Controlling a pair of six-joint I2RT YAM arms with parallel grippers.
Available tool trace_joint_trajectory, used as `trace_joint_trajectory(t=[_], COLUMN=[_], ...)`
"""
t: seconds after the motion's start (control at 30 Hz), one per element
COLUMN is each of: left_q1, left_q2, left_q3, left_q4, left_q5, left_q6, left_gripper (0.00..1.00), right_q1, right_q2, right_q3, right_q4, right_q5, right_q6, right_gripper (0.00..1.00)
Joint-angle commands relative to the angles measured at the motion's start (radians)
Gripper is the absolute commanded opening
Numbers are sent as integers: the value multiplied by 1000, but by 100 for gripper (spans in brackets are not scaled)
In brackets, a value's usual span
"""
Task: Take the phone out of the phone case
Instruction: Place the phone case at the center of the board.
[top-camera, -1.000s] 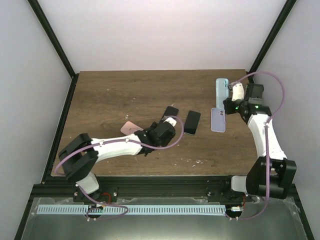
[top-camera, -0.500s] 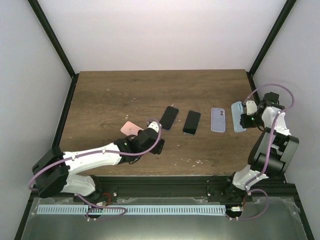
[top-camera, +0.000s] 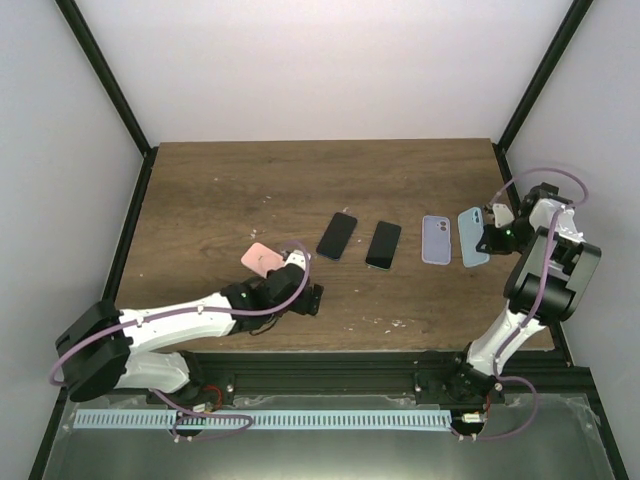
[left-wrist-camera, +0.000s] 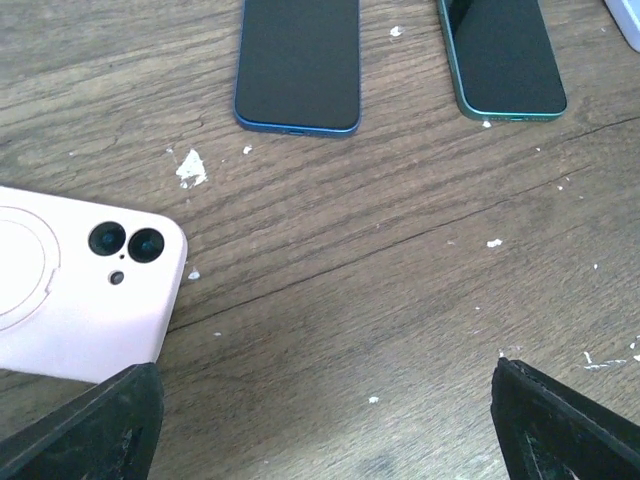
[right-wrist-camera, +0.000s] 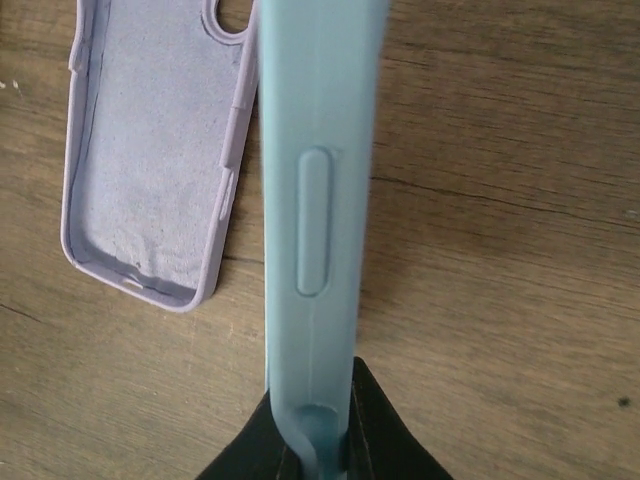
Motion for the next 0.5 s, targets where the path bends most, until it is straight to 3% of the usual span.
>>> trace_joint_trajectory(t=[0.0, 0.27, 0.47], left_q1=[-3, 14, 16], left_q2=[-45, -127, -135], left_q3=[-31, -81, -62], left_q4=[-6, -62, -115], left_q5=[-26, -99, -150], left_q6=[-81, -231, -286], left_gripper=[91, 90, 91], right_q1=[-29, -45, -56], right_q2=[91, 189, 183], right_q3=[96, 145, 131], right_q4=[-83, -60, -23], right_q5=[-108, -137, -110], right_q6=[37, 74, 76], right_gripper=[2, 7, 43])
